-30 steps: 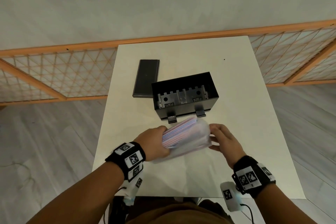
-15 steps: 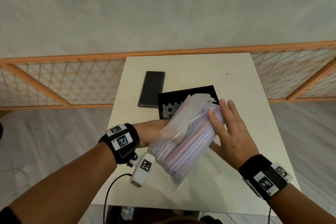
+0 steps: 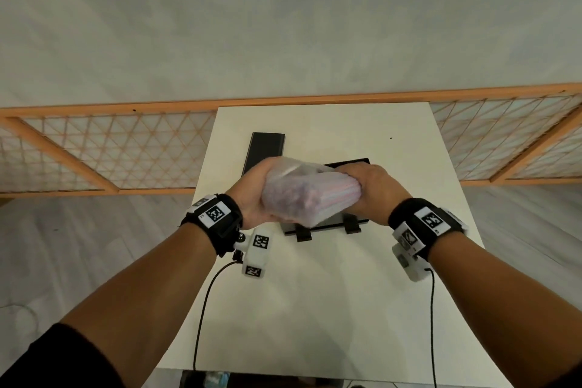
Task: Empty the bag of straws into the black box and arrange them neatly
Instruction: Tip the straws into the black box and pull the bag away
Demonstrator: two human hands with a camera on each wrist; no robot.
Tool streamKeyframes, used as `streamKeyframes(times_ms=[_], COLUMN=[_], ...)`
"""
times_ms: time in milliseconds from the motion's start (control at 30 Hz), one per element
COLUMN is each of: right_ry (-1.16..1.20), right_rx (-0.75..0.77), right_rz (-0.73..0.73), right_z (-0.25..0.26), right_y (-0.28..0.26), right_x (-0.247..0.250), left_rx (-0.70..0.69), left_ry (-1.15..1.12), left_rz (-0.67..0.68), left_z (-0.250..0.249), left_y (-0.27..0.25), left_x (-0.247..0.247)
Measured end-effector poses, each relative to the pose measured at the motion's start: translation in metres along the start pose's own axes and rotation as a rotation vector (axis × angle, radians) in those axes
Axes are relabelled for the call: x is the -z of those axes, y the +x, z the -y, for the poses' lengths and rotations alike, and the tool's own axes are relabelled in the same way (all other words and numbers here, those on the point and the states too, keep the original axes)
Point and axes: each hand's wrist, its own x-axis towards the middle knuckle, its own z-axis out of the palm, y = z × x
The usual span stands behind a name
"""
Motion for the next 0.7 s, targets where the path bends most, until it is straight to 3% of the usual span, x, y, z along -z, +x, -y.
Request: streamKeyframes(times_ms=[100,200,400,600,700], right_ry=[0.026,0.036,-0.107,-0.308,-0.327], right_rx=[-0.211,-0.292,-0.290,-0.298,-0.280], right_rz=[0.059,0.114,0.174,0.154,0.142], right_z=[-0.004,-0.006,-0.004,0.007,0.012], right_y=[0.011,0.020,0.037,0.044,0.045], right_x=[-0.006,-0.009,-0.007,0.003,0.002], left_rx=[0.029,-0.042,-0.159,-0.227,-0.282], left_ry=[-0.077,-0.011,0.259,0.007,0.051], left_rz=[-0.088,-0.154,-0.355,-0.338,-0.339], left_z=[0.007,0.011,0.021,0.025,0.030], left_y=[0.007,0.012,0.028,0.027,0.028], left_x=[0.019,0.024,0.037,0.041,0.048])
